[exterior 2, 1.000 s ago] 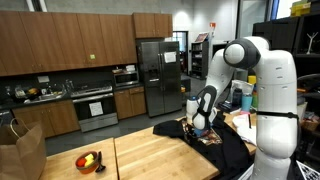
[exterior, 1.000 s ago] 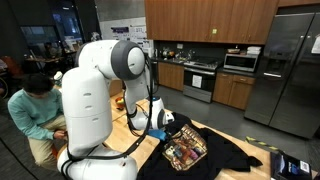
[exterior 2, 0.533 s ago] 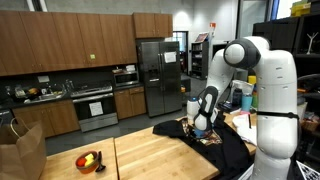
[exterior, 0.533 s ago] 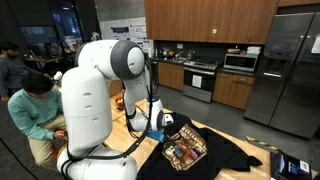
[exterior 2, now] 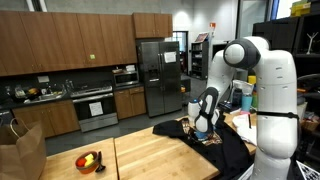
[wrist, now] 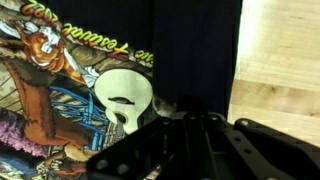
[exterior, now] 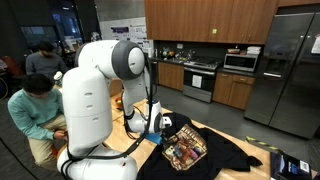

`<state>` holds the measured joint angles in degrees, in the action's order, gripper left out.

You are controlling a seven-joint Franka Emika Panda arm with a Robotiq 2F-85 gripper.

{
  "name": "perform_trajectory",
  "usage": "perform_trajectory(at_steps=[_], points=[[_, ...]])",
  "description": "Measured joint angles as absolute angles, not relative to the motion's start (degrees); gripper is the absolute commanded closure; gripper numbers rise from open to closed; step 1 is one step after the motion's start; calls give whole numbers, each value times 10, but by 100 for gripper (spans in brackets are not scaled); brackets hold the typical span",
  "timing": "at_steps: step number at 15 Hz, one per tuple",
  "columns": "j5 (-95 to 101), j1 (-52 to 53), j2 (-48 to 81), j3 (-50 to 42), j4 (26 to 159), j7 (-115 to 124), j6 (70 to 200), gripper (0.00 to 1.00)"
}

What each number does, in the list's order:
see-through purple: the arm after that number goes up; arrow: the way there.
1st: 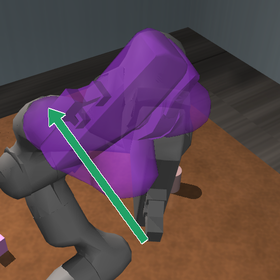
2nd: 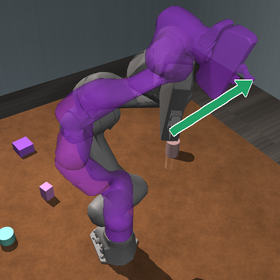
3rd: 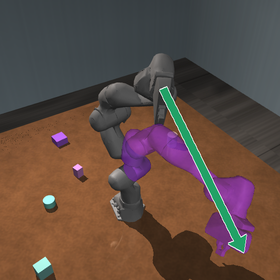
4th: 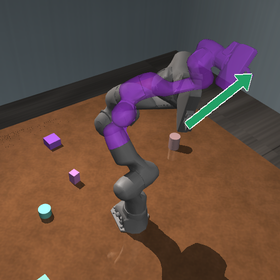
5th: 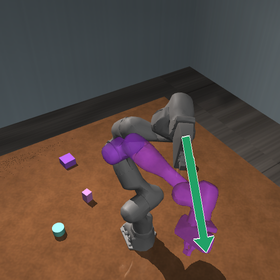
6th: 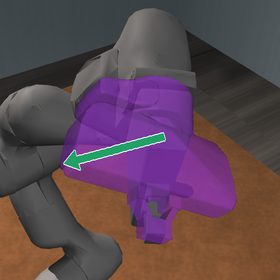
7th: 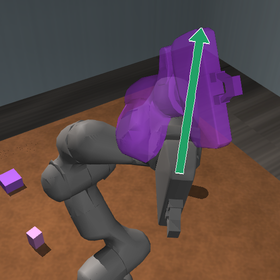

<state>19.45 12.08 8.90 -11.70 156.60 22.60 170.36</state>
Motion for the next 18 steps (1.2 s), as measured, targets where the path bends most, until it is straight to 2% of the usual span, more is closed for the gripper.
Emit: perform_trajectory(at_steps=[8,18], points=[[52,102,105,-23,1563,173,1704,100],[-35,64,115,33,1542,115,1685,100]])
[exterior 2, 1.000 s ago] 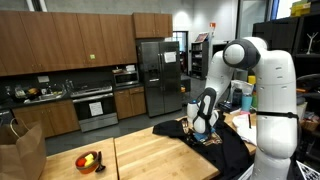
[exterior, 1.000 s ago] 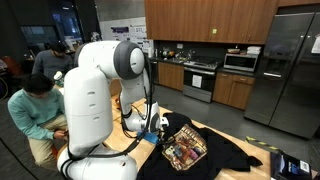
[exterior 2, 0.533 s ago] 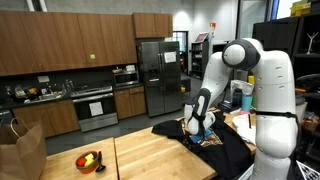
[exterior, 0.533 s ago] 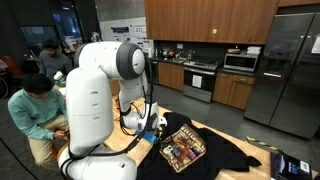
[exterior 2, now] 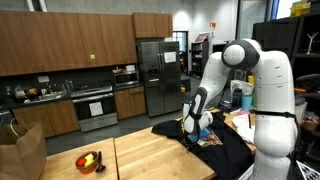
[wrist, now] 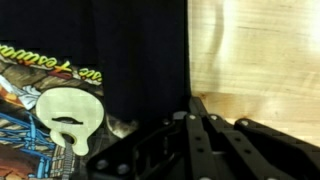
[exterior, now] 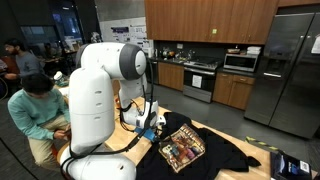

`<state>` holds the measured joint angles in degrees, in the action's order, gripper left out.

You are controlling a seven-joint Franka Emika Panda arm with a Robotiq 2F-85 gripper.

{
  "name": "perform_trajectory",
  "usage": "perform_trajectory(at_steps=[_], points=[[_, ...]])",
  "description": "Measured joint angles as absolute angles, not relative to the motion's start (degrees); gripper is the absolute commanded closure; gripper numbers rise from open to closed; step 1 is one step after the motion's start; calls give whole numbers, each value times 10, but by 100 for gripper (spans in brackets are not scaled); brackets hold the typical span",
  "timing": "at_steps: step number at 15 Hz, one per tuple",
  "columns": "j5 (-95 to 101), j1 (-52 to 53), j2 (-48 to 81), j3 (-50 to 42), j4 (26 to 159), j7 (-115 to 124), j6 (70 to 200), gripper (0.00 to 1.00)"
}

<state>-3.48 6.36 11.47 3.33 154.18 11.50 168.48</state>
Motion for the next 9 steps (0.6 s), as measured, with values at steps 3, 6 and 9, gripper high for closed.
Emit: perform_trajectory(at_steps=[3,6,9], points=[[-57,58,125,58,1519,96,1663,100],[-58,59,139,70,1492,92,1644,100],[-52,65,150,70,1470,94,1628,68]])
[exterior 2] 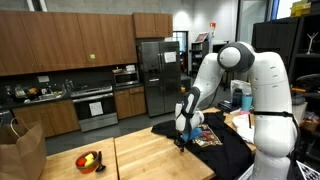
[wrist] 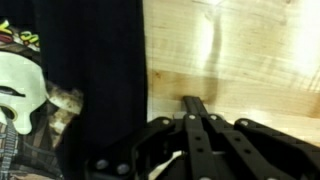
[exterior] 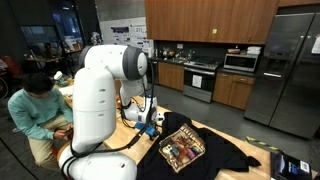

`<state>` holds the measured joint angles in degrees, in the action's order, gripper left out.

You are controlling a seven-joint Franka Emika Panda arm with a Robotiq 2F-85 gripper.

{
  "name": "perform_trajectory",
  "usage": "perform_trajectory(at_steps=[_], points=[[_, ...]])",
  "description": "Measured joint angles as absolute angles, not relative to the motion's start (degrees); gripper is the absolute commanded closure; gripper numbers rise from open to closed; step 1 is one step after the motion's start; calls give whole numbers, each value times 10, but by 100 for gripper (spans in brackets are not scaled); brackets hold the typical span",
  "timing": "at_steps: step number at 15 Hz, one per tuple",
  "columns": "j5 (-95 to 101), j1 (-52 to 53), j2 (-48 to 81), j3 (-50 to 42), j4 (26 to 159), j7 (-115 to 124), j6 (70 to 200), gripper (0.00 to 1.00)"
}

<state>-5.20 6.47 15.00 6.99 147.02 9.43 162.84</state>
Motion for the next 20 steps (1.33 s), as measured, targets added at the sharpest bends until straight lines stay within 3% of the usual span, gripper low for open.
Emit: perform_trajectory(at_steps=[4,5,7,10,11,18,19,20], points=[[39,112,145,0,1466,191,1618,48],[62,122,141,-19,1468,218,1616,86],[104,136,133,-50,1473,266,1610,83],[133,140,128,-71,1480,310,1593,100],[133,139,129,-72,1482,316,1588,100],[134,138,130,-70,1482,340,1571,100],[137,141,130,-70,1481,345,1568,73],[145,145,129,-70,1480,356,1565,73]])
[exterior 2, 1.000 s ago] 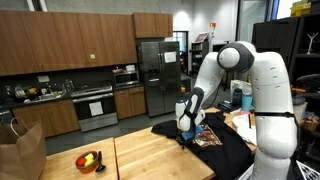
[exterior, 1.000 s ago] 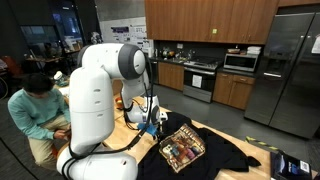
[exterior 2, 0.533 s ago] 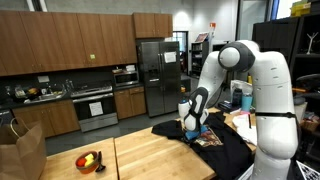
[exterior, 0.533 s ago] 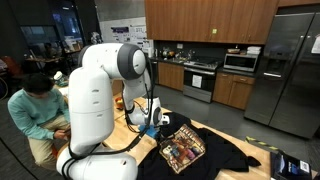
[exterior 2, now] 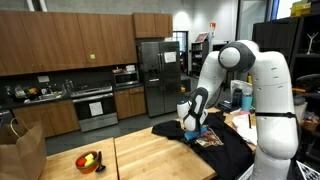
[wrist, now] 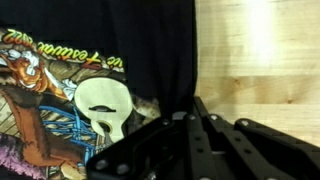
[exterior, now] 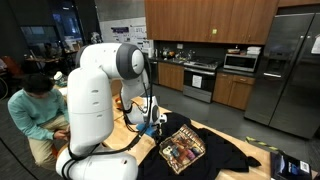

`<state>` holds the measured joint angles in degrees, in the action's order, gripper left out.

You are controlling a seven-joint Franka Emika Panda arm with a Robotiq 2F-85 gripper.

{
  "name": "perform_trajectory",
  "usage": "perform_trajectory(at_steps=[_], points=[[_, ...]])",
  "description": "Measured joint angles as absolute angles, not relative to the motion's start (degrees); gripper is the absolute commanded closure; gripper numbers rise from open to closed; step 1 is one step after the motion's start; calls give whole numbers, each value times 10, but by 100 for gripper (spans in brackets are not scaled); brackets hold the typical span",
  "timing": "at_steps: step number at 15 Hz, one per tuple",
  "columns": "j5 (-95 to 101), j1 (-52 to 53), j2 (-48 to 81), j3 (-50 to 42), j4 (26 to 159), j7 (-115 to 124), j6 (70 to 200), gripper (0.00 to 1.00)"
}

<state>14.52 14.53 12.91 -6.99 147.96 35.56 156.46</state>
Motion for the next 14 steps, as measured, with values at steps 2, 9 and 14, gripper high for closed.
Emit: perform_trajectory(at_steps=[2,9,14], points=[[176,156,123,-70,1477,396,1549,63],[251,156,68,-56,1489,510,1492,65],[256,122,25,-30,1513,532,1474,82]])
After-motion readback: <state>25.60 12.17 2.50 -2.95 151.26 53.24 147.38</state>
